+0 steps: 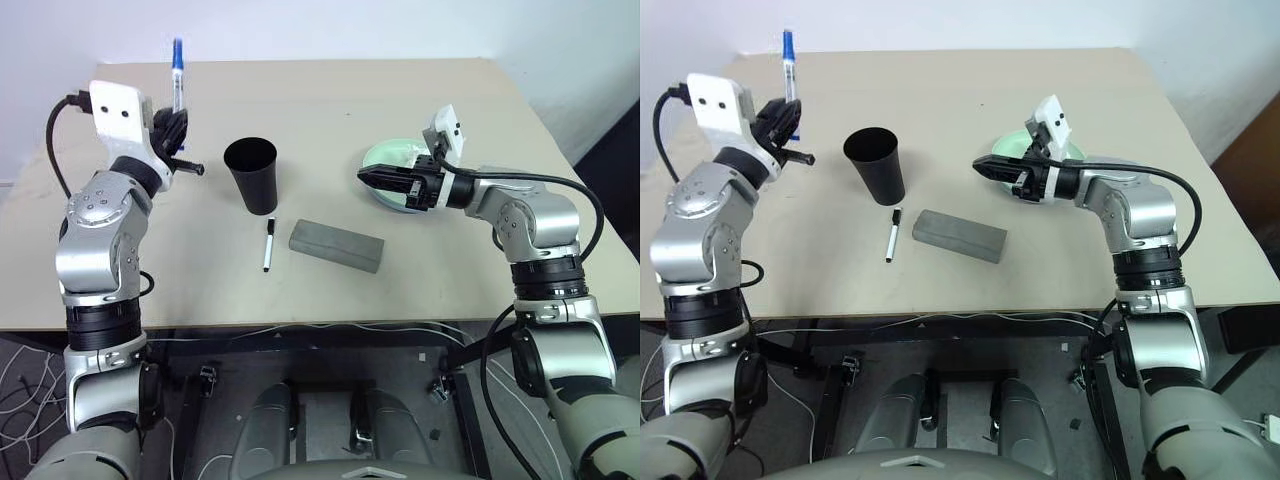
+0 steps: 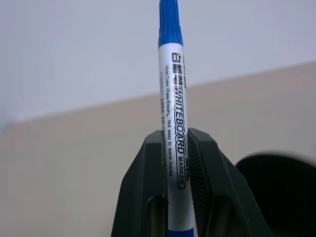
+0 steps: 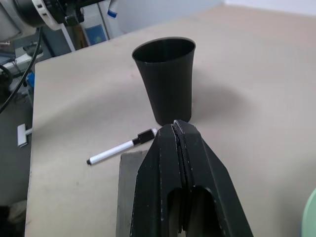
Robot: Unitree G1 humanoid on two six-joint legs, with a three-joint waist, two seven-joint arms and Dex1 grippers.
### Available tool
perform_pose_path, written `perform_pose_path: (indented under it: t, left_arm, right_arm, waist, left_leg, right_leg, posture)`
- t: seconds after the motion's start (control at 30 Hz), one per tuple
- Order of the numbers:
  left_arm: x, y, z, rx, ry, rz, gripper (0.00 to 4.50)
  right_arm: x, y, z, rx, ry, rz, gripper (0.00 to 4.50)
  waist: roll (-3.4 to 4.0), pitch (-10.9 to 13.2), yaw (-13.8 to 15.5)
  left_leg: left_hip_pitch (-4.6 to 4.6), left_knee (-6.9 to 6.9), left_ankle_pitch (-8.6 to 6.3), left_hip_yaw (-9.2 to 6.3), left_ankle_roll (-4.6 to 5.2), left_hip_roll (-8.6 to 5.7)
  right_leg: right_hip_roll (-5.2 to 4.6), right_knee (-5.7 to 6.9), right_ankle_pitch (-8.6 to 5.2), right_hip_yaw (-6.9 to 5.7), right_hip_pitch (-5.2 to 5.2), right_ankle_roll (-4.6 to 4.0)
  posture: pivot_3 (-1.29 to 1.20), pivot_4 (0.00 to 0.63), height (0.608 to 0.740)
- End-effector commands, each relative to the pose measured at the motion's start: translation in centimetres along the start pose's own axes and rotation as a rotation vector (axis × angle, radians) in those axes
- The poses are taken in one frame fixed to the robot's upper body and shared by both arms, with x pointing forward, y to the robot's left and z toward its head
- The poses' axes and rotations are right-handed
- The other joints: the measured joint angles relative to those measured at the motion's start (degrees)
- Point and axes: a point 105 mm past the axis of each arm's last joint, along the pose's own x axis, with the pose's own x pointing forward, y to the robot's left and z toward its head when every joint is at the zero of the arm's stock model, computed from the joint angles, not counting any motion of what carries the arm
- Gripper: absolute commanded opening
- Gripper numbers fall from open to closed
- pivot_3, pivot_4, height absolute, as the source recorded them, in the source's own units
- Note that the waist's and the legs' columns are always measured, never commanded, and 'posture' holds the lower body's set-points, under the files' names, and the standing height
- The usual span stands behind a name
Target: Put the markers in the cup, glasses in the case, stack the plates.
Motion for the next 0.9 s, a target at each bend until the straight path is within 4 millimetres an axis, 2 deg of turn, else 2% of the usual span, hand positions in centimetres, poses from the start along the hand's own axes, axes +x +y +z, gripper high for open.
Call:
perform_pose_path:
  t: [0.03,0.17,0.27,0.53,0.9]
  left_arm:
    - [0.6,-0.4,1.6,0.037,-0.096,-0.071,0.27]
    - [1.5,-1.3,1.9,-0.005,-0.156,-0.137,0.27]
    - [2.3,-2.0,1.4,-0.019,-0.17,-0.195,0.27]
    - [4.2,-2.5,0.3,-0.097,-0.184,-0.239,0.27]
    - [4.9,-4.1,-2.7,-0.163,-0.145,-0.301,0.27]
  right_arm:
    - [-0.6,1.3,2.5,-0.045,-0.103,0.049,0.0]
    - [-1.0,1.5,3.0,-0.042,-0.144,0.047,0.0]
    - [-1.8,2.0,4.5,-0.173,-0.262,0.025,0.0]
    - [-1.6,2.3,3.4,-0.204,-0.201,0.028,0.0]
    - [-1.6,1.8,3.0,-0.215,-0.168,-0.003,0.0]
  waist:
    - [0.0,0.0,0.01]
    - [0.0,0.0,-0.03]
    - [0.0,0.0,0.08]
    - [0.01,0.0,-0.06]
    - [0.01,0.01,-0.03]
  left_leg:
    - [0.0,0.0,0.01,0.01,0.01,0.0]
    - [0.01,0.05,0.0,0.03,0.03,0.0]
    - [-0.06,0.31,-0.1,-0.02,0.17,0.04]
    - [-0.19,0.7,-0.34,-0.08,0.33,0.04]
    - [-0.28,0.71,-0.31,-0.06,0.47,0.04]
  right_leg:
    - [0.01,0.0,0.01,0.0,0.0,0.02]
    - [0.02,0.0,0.07,-0.01,0.02,0.12]
    - [0.04,0.01,0.07,-0.08,0.08,0.13]
    - [-0.04,-0.16,0.15,0.01,0.16,0.3]
    - [-0.04,-0.18,0.28,0.01,0.09,0.37]
  posture:
    - [0.0,0.15,0.721]
    - [0.0,0.15,0.721]
    - [0.0,0.15,0.721]
    - [0.0,0.15,0.721]
    - [0.0,0.15,0.721]
